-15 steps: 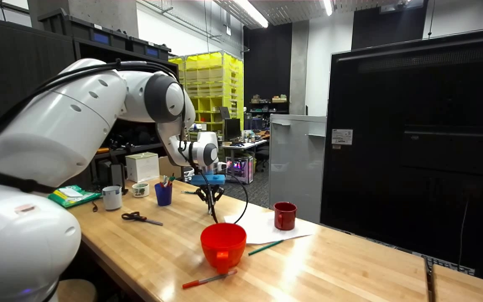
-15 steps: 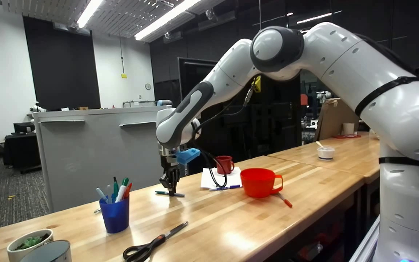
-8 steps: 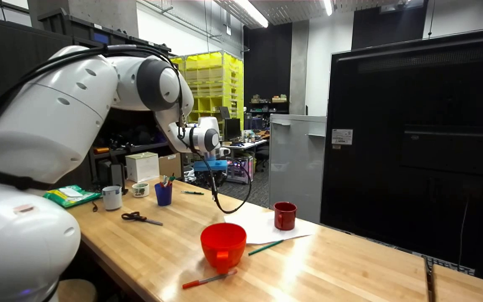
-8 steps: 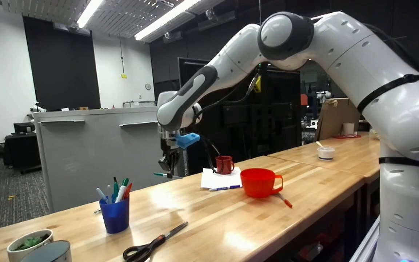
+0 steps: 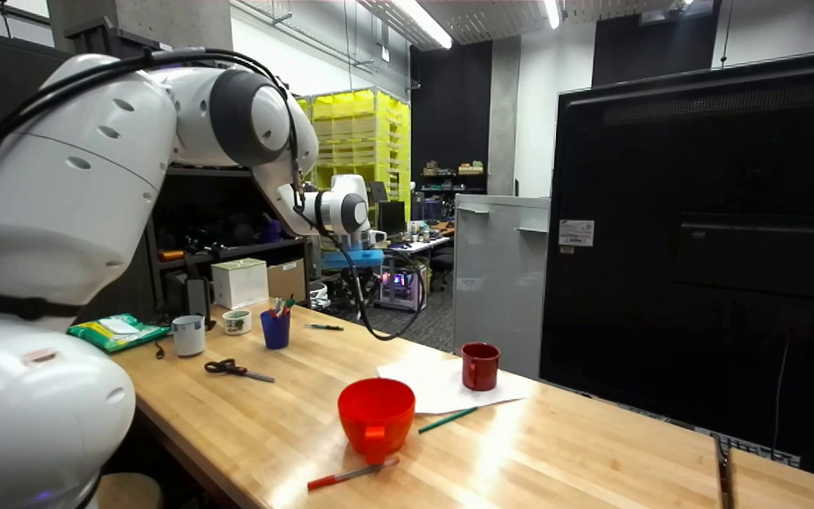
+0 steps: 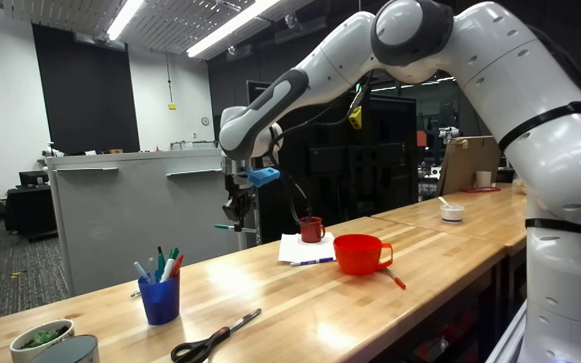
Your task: Move the green pen on the table to the right.
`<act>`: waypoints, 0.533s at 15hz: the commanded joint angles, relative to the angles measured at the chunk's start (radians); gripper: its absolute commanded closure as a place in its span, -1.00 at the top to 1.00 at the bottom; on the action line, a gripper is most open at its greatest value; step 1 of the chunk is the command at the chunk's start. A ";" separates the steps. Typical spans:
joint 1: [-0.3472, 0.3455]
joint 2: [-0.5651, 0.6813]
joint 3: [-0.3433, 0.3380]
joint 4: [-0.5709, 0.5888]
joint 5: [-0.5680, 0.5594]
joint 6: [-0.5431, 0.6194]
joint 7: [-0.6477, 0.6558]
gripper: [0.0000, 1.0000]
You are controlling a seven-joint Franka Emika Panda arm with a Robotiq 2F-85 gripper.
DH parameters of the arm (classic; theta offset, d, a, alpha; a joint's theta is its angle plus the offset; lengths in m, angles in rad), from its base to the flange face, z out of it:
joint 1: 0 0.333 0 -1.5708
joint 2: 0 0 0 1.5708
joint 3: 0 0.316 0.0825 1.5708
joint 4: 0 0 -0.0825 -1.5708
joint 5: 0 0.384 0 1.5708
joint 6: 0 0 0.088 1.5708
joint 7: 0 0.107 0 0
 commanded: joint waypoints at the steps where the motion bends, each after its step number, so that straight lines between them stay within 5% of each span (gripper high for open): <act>1: 0.000 0.011 0.001 0.004 -0.001 0.003 0.001 -0.77; 8: -0.006 0.009 0.005 0.019 0.016 -0.004 0.002 -0.94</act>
